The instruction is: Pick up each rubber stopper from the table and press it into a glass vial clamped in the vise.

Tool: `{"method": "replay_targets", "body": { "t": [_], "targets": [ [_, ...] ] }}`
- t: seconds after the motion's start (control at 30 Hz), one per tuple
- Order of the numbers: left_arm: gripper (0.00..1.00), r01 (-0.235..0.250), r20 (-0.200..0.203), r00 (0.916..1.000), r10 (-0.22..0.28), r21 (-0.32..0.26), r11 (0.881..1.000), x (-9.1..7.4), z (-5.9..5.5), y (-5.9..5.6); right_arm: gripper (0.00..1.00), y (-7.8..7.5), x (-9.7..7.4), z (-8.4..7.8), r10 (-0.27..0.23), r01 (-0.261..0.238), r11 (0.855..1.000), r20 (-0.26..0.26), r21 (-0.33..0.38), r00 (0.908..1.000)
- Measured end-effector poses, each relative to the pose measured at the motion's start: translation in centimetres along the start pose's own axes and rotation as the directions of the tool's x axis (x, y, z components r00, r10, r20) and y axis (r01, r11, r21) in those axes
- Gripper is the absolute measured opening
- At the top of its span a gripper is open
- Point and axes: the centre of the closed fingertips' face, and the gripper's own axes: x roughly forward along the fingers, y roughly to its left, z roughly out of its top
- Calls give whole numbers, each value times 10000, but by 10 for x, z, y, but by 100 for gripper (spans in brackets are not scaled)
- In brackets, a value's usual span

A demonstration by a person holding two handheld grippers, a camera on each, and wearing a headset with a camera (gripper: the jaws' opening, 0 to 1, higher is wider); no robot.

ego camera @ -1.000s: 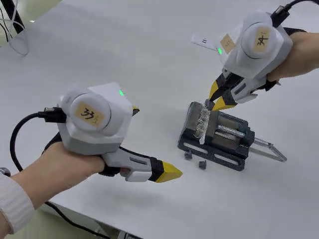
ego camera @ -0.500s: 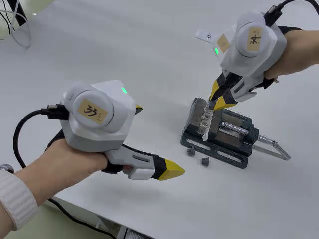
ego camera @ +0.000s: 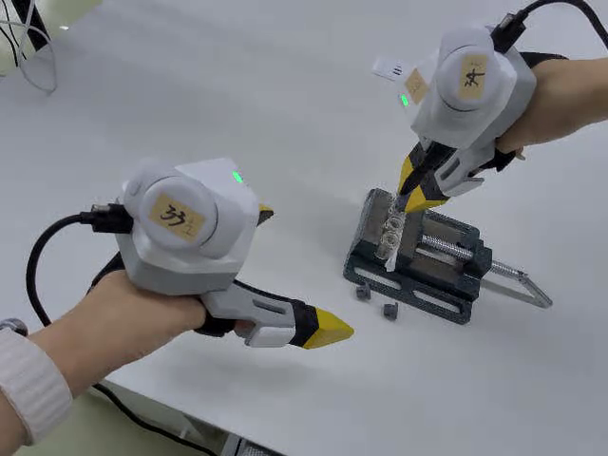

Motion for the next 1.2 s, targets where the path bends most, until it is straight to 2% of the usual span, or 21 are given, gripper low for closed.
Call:
{"method": "replay_targets", "body": {
  "t": [0.07, 0.2, 0.37, 0.7, 0.97, 1.2],
  "targets": [
    [93, 11, -8, 10000, -11, -7, 10000, 0, 0, -1, 5, 0, 1, -3, -55, 52, 9999, -164, -136, 9999],
    [93, 44, -5, 10000, -44, -10, 10000, 1, -1, -2, 5, 2, 1, -2, -33, 32, 9999, -132, -116, 9999],
    [93, 65, 15, 10000, -65, -31, 10000, 2, -1, -4, 5, 2, 2, -5, -41, 35, 9998, -326, -176, 9995],
    [92, 101, 32, 9999, -100, -95, 9999, 3, -1, -7, 5, 3, 2, -5, 18, -17, 10000, -447, 21, 9990],
    [92, 115, 19, 9999, -115, -89, 9999, 4, 0, -7, 4, 4, 1, -3, 30, 5, 9964, -407, 842, 9992],
    [92, 195, 20, 9998, -194, -67, 9998, 7, 0, -8, 4, 5, 2, -2, -52, 92, 9808, -211, 1947, 9998]
  ]
}}
